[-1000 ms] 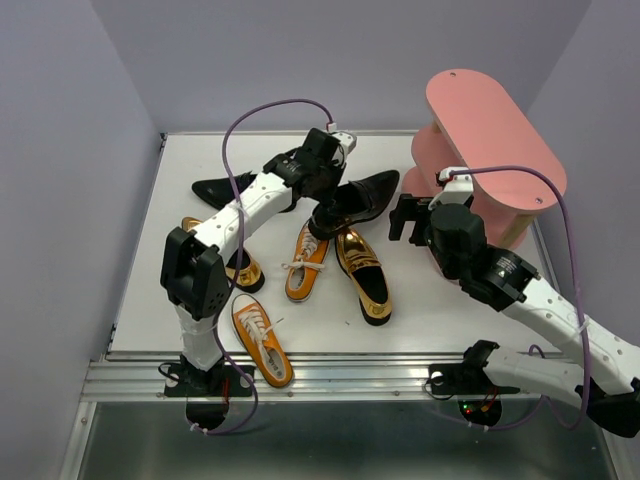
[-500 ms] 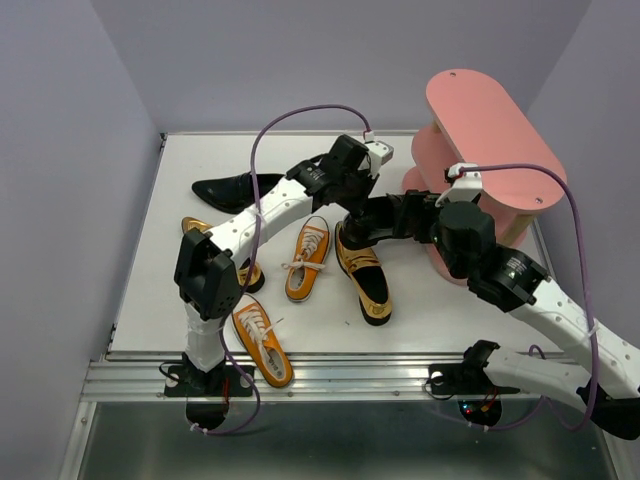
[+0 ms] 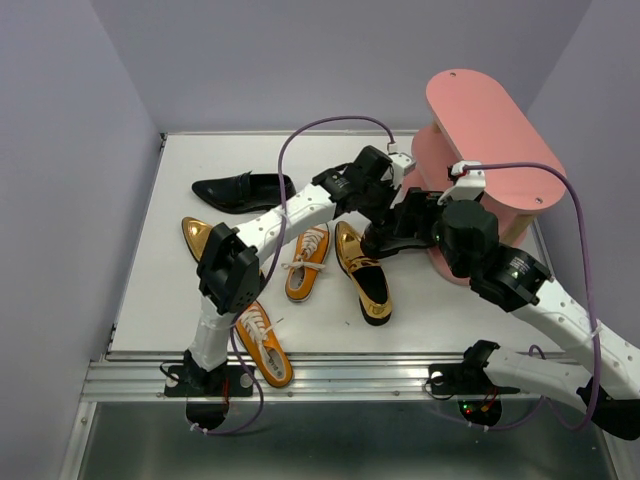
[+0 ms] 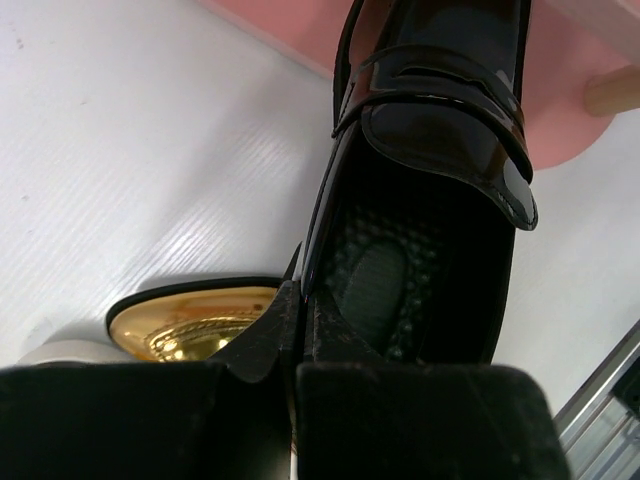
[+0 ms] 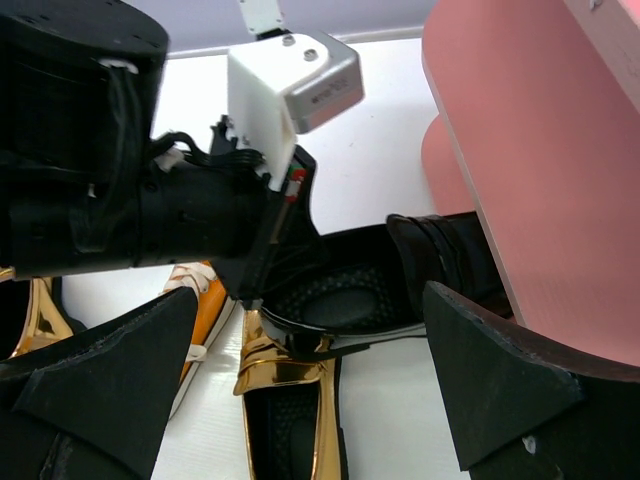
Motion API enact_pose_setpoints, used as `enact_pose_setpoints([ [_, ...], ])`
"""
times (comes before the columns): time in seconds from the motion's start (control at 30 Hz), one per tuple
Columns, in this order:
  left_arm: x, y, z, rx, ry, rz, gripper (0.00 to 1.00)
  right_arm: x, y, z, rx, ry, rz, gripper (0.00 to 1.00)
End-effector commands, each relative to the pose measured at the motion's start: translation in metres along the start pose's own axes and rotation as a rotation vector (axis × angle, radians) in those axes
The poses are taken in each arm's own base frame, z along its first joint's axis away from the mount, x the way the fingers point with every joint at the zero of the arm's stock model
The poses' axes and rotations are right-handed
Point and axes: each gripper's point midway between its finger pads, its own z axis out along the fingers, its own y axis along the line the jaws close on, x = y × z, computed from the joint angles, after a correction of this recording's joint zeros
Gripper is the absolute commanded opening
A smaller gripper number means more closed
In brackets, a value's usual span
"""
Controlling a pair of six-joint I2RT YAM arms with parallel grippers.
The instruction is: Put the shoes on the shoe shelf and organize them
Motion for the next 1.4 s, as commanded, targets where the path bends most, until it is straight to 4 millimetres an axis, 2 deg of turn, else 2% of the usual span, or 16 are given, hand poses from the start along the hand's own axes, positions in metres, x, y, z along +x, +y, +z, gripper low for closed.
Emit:
enact_pose_setpoints([
  [0.0,-0.075,-0.039,-0.023,0.1,-0.231,0.008,0.0,-0.026,0.0,-0.012,-0.013,-0.06,0.044,1.0],
  [0.3,-0.091,-0.065,-0.007,0.153,-0.273,0.008,0.0,-0.02,0.001,-0.012,-0.024,-0.051,0.052,1.0],
  [0.5,-0.095,-0.071,0.009,0.171,-0.285,0.011,0.0,-0.018,0.0,-0.014,-0.026,-0.047,0.055,1.0],
  [0.67,-0.101,-0.078,0.013,0.201,-0.313,-0.008,0.0,-0.016,-0.001,-0.014,-0.024,-0.041,0.054,1.0],
  [0.93,-0.1,-0.091,0.03,0.256,-0.317,-0.043,0.0,-0.014,-0.003,-0.015,-0.019,-0.033,0.057,1.0],
  [1.2,-0.092,-0.088,0.046,0.247,-0.32,-0.075,0.0,-0.012,-0.003,-0.014,-0.017,-0.03,0.052,1.0],
  [1.37,-0.089,-0.093,0.052,0.274,-0.322,-0.086,0.0,-0.01,-0.004,-0.014,-0.016,-0.025,0.055,1.0],
])
